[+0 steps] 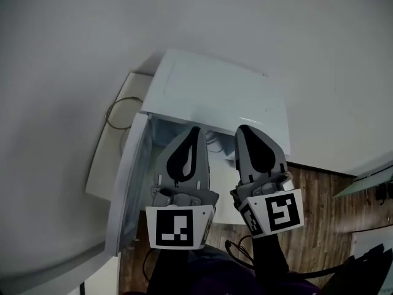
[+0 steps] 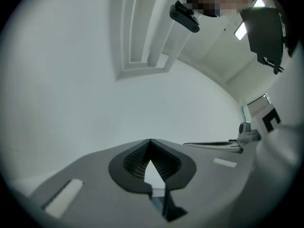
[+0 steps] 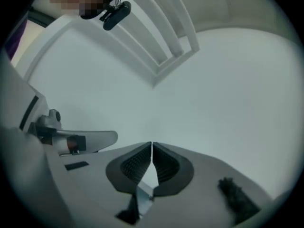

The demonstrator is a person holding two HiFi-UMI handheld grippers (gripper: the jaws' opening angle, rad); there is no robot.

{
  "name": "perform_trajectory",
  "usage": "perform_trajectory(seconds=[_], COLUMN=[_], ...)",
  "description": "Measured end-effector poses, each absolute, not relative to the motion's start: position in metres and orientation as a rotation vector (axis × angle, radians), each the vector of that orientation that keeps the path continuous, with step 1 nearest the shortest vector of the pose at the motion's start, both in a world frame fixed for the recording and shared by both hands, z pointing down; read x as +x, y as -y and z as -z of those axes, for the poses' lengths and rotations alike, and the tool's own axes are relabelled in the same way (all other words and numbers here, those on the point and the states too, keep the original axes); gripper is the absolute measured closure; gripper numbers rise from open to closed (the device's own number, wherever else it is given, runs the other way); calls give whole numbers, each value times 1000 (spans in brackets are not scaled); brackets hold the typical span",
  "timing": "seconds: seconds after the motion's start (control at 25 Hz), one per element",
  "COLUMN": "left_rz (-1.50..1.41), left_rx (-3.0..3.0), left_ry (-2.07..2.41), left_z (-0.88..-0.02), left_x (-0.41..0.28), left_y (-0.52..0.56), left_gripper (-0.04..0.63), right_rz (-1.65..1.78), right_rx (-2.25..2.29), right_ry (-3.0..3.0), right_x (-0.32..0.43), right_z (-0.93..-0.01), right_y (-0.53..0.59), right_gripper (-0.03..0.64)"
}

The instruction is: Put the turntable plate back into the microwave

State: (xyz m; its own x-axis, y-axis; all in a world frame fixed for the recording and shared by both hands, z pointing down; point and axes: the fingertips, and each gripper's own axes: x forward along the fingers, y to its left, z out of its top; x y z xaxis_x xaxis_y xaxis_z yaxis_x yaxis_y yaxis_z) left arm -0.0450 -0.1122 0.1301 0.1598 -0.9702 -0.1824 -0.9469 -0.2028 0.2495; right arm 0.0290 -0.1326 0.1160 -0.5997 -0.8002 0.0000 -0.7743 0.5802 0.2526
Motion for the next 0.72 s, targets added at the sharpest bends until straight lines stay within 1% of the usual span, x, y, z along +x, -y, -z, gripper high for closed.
perform_trajectory(seconds=[0.2, 0.52, 0.72], left_rz=[504, 570, 562], left_rx=[2427, 2514, 2573], left_ry=[2035, 2250, 2322], left_z=[-77, -13, 0], left_x=[-30, -6, 3], left_y=[94, 68, 61], left_gripper=[589, 589, 589], right_rz=[521, 777, 858], right_rx=[1424, 1487, 1517], right_ry=[2778, 2781, 2764], right_x=[39, 66, 74], right_z=[-61, -6, 8], right_y=[109, 77, 71], right_gripper=[600, 600, 600])
